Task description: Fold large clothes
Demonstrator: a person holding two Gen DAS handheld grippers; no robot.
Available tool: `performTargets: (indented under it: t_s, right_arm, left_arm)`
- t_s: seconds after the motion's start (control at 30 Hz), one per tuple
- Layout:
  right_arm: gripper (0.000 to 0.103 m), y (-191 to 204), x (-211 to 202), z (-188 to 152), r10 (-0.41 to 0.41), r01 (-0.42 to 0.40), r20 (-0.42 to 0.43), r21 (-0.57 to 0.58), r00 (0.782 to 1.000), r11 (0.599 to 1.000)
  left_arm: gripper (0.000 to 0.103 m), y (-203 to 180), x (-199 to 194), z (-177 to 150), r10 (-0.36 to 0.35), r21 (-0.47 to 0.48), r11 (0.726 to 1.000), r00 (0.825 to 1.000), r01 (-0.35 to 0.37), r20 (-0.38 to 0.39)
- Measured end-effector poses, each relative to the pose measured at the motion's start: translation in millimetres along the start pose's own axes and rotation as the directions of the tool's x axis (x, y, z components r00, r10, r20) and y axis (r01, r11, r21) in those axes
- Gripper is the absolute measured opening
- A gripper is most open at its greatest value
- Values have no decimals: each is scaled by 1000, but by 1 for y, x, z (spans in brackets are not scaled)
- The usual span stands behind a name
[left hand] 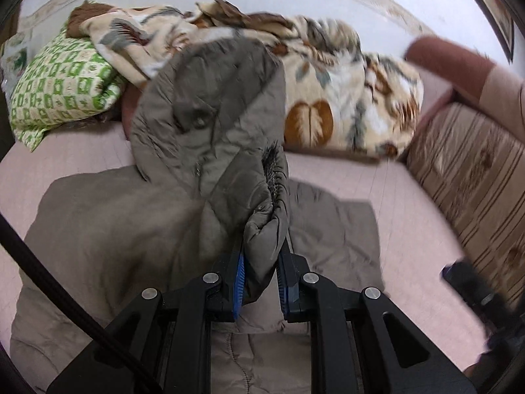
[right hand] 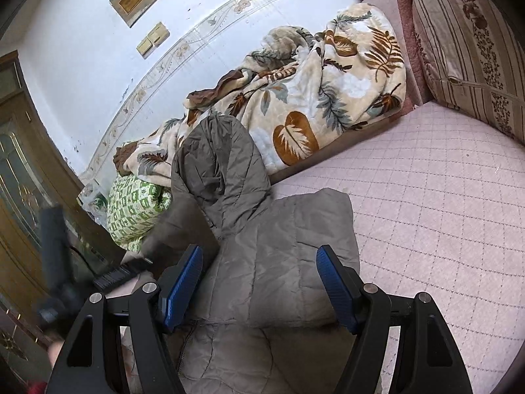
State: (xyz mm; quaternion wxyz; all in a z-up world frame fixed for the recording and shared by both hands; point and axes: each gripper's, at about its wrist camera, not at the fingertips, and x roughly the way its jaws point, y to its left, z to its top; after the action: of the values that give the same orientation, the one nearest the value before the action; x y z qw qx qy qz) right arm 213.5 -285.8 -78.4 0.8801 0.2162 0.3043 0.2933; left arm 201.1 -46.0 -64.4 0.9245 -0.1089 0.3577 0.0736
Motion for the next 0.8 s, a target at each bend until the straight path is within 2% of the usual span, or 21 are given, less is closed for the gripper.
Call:
performTargets:
  t_s: [0.2,0.23,0.27,0.37,0.47,0.5,0.57,0.67,0.7,0.8]
  right_arm:
    - [76,-3,0,2,-2,2,-3,9,1000,1000]
    - [76,-3,1,2,-4,4,-3,10,1000,1000]
    - [76,-4,1,3,-7,7,-1,11,1000,1000]
    - [76,-5,0,5,-13,13,6,11,1000,1000]
    - [76,-6,0,7,-28,28,16,6,999,1000]
    - [76,-7,0,7,-33,33,20,5,999,999]
    - [76,-6,1,9,-47,47,27,-3,999,999]
    - [76,4,7,9,-56,57,28,-46,998,997]
    - [76,11,11,8,-55,56,22,-72,998,996]
    - [74,36,25,2,-30,29,-5,-157,1000,987]
  left_arm:
    - [17,-27,27,-26,15,107,994,997,-7,-75]
    - [19,-29,30,-29,20,115,993,996,-10,-82]
    - [26,-31,32,-32,15,122,992,995,-3,-96]
    - [38,-31,31,-37,-44,118,991,989,60,-140]
    - [41,-26,12,-36,-72,124,988,990,87,-125]
    - [42,-22,2,-34,-76,124,988,992,88,-100]
    - [48,-6,-22,-25,-77,118,990,996,81,-41]
    - [53,30,-47,-7,2,99,995,999,-5,34]
    - [53,49,-53,0,71,94,993,996,-76,49]
    - [54,98,-52,9,210,48,976,977,-212,37]
